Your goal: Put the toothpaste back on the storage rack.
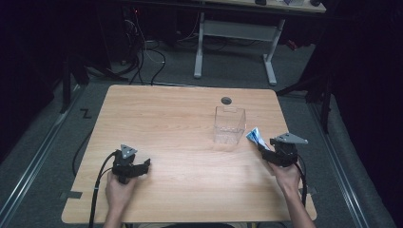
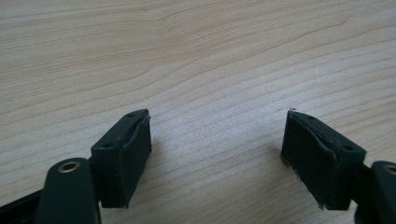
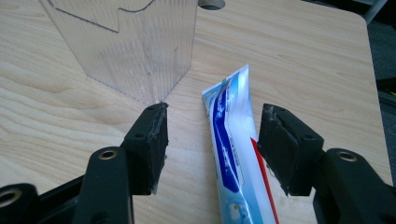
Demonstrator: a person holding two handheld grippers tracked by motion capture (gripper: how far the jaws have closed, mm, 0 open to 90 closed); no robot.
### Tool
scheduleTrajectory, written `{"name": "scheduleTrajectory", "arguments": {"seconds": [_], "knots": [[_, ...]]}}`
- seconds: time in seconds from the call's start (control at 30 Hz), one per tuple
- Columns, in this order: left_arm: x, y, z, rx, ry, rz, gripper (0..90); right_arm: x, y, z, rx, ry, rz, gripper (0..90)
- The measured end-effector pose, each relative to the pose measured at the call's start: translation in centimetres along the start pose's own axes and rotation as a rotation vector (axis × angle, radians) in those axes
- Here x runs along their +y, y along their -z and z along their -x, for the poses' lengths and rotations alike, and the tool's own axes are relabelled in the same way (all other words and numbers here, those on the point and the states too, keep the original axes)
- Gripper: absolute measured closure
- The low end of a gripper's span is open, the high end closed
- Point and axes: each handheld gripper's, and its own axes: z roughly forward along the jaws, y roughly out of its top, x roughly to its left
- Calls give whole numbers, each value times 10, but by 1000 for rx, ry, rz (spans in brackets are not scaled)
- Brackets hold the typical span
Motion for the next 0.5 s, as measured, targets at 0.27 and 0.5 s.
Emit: {"name": "scheduleTrajectory", "arguments": {"seconds": [0.27,0.5], "knots": [[0,0,0,-1,0,0,245,11,-16,-1,-17,33,-51,425],[0,0,0,-1,0,0,245,15,-32,2,-33,45,-123,419]]}}
